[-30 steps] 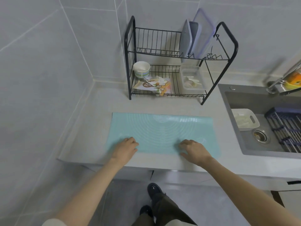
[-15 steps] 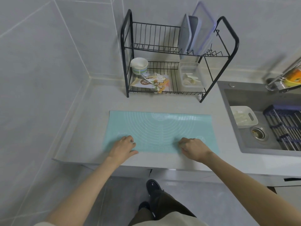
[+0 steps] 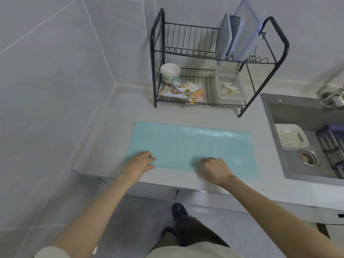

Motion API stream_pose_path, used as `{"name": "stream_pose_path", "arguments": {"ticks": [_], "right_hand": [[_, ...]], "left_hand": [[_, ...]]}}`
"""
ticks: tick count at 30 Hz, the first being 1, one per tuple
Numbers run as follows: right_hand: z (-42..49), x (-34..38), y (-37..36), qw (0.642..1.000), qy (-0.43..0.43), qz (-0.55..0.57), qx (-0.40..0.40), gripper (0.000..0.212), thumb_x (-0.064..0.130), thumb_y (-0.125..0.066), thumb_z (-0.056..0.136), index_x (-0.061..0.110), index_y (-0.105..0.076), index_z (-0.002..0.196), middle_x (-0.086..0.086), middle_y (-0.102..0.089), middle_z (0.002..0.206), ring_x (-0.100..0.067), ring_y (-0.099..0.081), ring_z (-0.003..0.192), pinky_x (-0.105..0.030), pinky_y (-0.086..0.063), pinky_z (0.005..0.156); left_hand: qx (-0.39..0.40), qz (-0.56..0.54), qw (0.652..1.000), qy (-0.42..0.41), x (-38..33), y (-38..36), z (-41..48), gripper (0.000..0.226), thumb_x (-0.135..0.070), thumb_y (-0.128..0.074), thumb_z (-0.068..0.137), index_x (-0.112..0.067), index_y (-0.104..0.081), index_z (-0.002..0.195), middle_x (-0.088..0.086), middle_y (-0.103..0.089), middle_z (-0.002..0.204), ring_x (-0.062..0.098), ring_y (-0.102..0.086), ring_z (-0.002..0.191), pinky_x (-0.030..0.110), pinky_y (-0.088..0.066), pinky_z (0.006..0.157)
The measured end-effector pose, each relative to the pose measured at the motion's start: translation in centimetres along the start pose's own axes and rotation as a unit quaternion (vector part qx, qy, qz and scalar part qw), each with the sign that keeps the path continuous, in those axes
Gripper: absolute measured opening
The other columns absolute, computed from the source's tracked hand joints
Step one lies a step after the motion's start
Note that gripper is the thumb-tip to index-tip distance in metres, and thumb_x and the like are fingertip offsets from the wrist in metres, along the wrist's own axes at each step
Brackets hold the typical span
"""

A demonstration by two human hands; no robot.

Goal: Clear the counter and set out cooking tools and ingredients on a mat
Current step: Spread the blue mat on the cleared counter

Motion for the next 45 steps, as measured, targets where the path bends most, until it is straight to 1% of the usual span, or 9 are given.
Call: {"name": "stream_pose_path", "arguments": {"ticks": [5, 12, 14, 16, 18, 20, 23, 29, 45], "right_hand": [[2.5, 3.3, 1.0, 0.998, 0.047, 0.036, -0.027, 0.030, 0.030, -0.038, 0.098, 0.018, -0.063, 0.108, 0.002, -0.060, 0.111, -0.022, -0.057, 0.100, -0.028, -0.043, 0.070], [6.4, 8.5, 2.2, 0.992, 0.094, 0.079, 0.003, 0.032, 0.030, -0.043, 0.097, 0.019, -0.059, 0.123, 0.002, -0.055, 0.128, -0.023, -0.055, 0.111, -0.038, -0.049, 0.086], [7.4, 9.6, 2.2, 0.991, 0.103, 0.088, 0.008, 0.033, 0.029, -0.043, 0.097, 0.019, -0.059, 0.125, 0.001, -0.055, 0.130, -0.023, -0.054, 0.113, -0.037, -0.049, 0.087], [8.5, 10.5, 2.3, 0.990, 0.109, 0.094, 0.012, 0.034, 0.028, -0.043, 0.097, 0.019, -0.059, 0.126, 0.001, -0.054, 0.131, -0.024, -0.054, 0.115, -0.036, -0.048, 0.089], [9.5, 11.2, 2.3, 0.989, 0.113, 0.094, 0.016, 0.033, 0.027, -0.042, 0.097, 0.018, -0.061, 0.123, 0.000, -0.056, 0.129, -0.024, -0.054, 0.114, -0.036, -0.047, 0.089], [10.2, 11.7, 2.1, 0.989, 0.112, 0.094, 0.023, 0.032, 0.026, -0.043, 0.097, 0.017, -0.064, 0.119, -0.001, -0.058, 0.127, -0.024, -0.055, 0.111, -0.037, -0.048, 0.089], [10.9, 11.8, 1.5, 0.990, 0.116, 0.074, 0.022, 0.031, 0.025, -0.042, 0.096, 0.014, -0.067, 0.111, -0.002, -0.060, 0.122, -0.025, -0.056, 0.106, -0.036, -0.049, 0.086], [11.2, 11.6, 0.7, 0.991, 0.125, 0.050, 0.010, 0.031, 0.028, -0.043, 0.096, 0.015, -0.069, 0.107, 0.002, -0.059, 0.121, -0.023, -0.056, 0.105, -0.032, -0.049, 0.080], [10.7, 12.4, 0.7, 0.994, 0.105, 0.022, 0.017, 0.036, 0.039, -0.042, 0.096, 0.019, -0.070, 0.107, 0.005, -0.054, 0.126, -0.020, -0.058, 0.099, -0.030, -0.050, 0.077]], "left_hand": [[-0.056, -0.035, 0.994, 0.085, 3.5, 0.3, -3.1, 0.041, -0.015, -0.060, 0.091, -0.011, -0.055, 0.131, 0.008, -0.056, 0.129, 0.029, -0.053, 0.116, 0.040, -0.048, 0.091], [-0.055, -0.020, 0.984, 0.168, 7.2, 0.5, -6.3, 0.041, -0.018, -0.054, 0.094, -0.015, -0.053, 0.134, 0.003, -0.053, 0.136, 0.024, -0.050, 0.121, 0.036, -0.046, 0.091], [-0.083, -0.034, 0.986, 0.140, 7.4, 0.6, -6.3, 0.033, -0.010, -0.061, 0.089, -0.009, -0.063, 0.122, 0.008, -0.062, 0.124, 0.029, -0.059, 0.111, 0.038, -0.052, 0.084], [-0.100, -0.016, 0.991, 0.090, 7.6, 0.8, -6.1, 0.026, -0.008, -0.068, 0.077, -0.006, -0.073, 0.103, 0.011, -0.071, 0.102, 0.028, -0.068, 0.089, 0.034, -0.058, 0.066], [-0.072, 0.035, 0.995, 0.058, 7.7, 0.9, -5.5, 0.026, -0.016, -0.067, 0.066, -0.011, -0.076, 0.089, 0.004, -0.072, 0.087, 0.020, -0.069, 0.073, 0.025, -0.055, 0.050], [-0.056, 0.081, 0.995, 0.032, 7.8, 0.9, -4.9, 0.024, -0.019, -0.067, 0.060, -0.014, -0.076, 0.082, 0.002, -0.071, 0.082, 0.020, -0.067, 0.069, 0.024, -0.052, 0.044], [-0.021, 0.126, 0.992, 0.000, 7.9, 0.7, -4.3, 0.022, -0.018, -0.066, 0.056, -0.014, -0.074, 0.076, 0.002, -0.070, 0.078, 0.022, -0.066, 0.068, 0.026, -0.051, 0.043], [-0.045, 0.143, 0.988, -0.036, 8.2, 0.8, -4.0, 0.032, -0.018, -0.063, 0.052, -0.016, -0.077, 0.081, 0.000, -0.071, 0.079, 0.019, -0.067, 0.071, 0.021, -0.050, 0.045], [-0.083, 0.127, 0.988, -0.012, 8.7, 0.5, -3.3, 0.023, -0.010, -0.056, 0.059, -0.017, -0.072, 0.075, -0.003, -0.066, 0.073, 0.020, -0.062, 0.067, 0.027, -0.049, 0.047]]}}
Point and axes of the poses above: each hand's wrist, its own z-axis towards the middle knuckle, its own y-axis out of the back of the hand, x = y × z, the point moved 2 cm from there along z, towards the middle knuckle
